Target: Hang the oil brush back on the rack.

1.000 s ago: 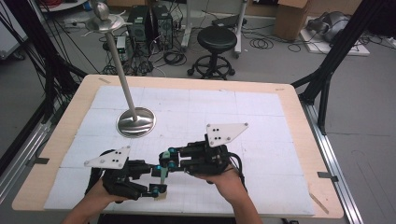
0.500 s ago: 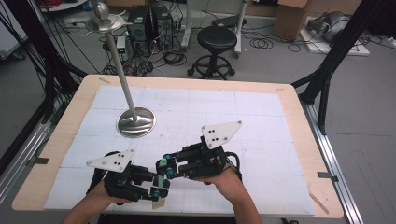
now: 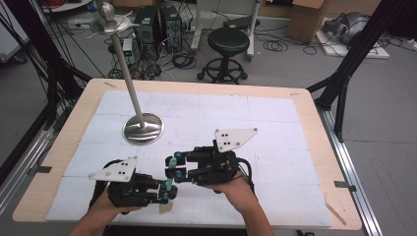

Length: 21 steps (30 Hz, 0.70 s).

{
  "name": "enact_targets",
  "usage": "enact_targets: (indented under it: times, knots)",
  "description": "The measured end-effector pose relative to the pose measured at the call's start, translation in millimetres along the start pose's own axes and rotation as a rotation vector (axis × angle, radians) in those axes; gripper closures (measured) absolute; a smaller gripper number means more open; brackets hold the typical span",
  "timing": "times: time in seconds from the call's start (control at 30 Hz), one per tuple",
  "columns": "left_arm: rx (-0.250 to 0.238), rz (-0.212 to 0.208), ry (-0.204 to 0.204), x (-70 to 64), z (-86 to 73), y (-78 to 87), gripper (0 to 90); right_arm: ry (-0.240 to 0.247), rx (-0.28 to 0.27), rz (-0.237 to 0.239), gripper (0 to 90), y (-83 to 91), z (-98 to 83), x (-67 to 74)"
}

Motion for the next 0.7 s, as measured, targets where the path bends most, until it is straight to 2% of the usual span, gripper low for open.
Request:
enact_targets:
  times: [0.03, 0.1, 0.13, 0.27, 0.3, 0.4, 0.53, 0.63, 0.7]
  knots:
    - [-0.002, 0.027, -0.002, 2.1, -0.4, 0.7, 83.7, 0.009, 0.005, -0.050, 59.0, 0.7, 0.1, -1.1]
    - [-0.017, 0.102, -0.001, 6.9, 0.0, 2.5, 83.7, 0.011, 0.018, -0.133, 54.7, 1.6, -0.4, -2.7]
    - [-0.027, 0.129, -0.002, 8.3, 0.3, 3.0, 83.7, 0.022, 0.029, -0.209, 50.7, 2.1, -0.8, -3.7]
    - [-0.061, 0.293, -0.010, 14.0, 3.3, 5.1, 83.8, 0.056, 0.058, -0.416, 50.7, 2.0, -2.5, -6.5]
    - [-0.064, 0.327, -0.010, 15.0, 4.1, 5.2, 83.8, 0.057, 0.060, -0.448, 50.9, 1.2, -2.9, -6.8]
    - [-0.048, 0.406, -0.028, 16.0, 4.0, 3.8, 83.8, 0.052, 0.065, -0.504, 50.9, -4.8, -2.3, -7.3]
    - [-0.027, 0.475, -0.041, 17.0, 2.3, -0.2, 83.8, 0.048, 0.098, -0.562, 52.6, -14.3, 0.9, -7.9]
    - [-0.025, 0.517, -0.036, 20.3, 2.0, -1.6, 83.8, 0.064, 0.135, -0.632, 58.7, -19.0, 2.6, -7.6]
    - [-0.030, 0.529, -0.034, 21.3, 2.4, -2.1, 83.8, 0.041, 0.134, -0.664, 62.5, -20.2, 3.4, -7.9]
Point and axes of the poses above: each handheld gripper's, and its own axes: y roughly backward along the jaws, z roughly out of its top, x roughly to its left, the point moved 5 cm from there along -y, roughly forward along the jaws, and after that the axes turned 4 degrees about y, right-handed, at the moved point
